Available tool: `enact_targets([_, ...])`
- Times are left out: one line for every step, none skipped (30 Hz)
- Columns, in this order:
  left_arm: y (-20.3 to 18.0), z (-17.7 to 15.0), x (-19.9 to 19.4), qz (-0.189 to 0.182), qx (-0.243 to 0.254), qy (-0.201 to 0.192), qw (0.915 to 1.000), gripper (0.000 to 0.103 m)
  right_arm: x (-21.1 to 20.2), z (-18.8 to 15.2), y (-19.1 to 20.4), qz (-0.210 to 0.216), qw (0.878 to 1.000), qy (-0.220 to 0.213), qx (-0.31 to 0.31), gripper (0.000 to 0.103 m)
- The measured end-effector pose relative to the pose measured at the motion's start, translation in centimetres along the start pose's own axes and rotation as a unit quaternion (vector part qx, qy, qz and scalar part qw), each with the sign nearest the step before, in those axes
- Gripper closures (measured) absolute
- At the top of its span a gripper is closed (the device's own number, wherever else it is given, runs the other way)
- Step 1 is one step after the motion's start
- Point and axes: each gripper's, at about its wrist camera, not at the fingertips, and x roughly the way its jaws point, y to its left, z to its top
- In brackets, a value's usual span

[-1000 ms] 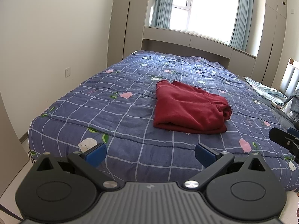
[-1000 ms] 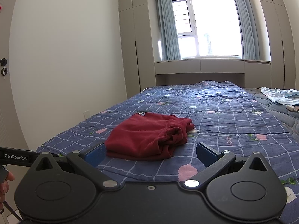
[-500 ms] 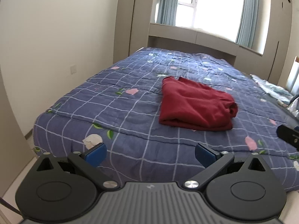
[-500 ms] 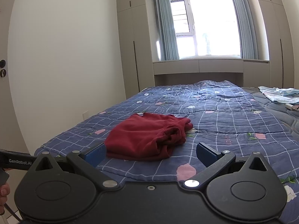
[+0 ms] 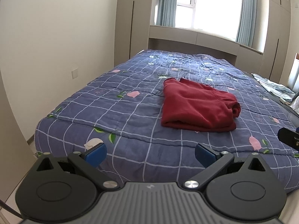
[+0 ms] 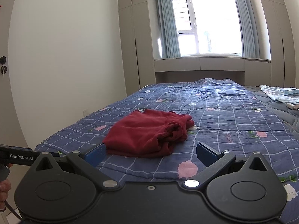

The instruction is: Fold small clothes

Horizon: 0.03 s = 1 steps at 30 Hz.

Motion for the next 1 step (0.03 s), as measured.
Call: enact_targets([-0.02,-0.02,0.02,0.0,0.001,0.001,1.0,0.0,0.01,0.01,-0.01,0.0,1.0,0.0,0.0,0.001])
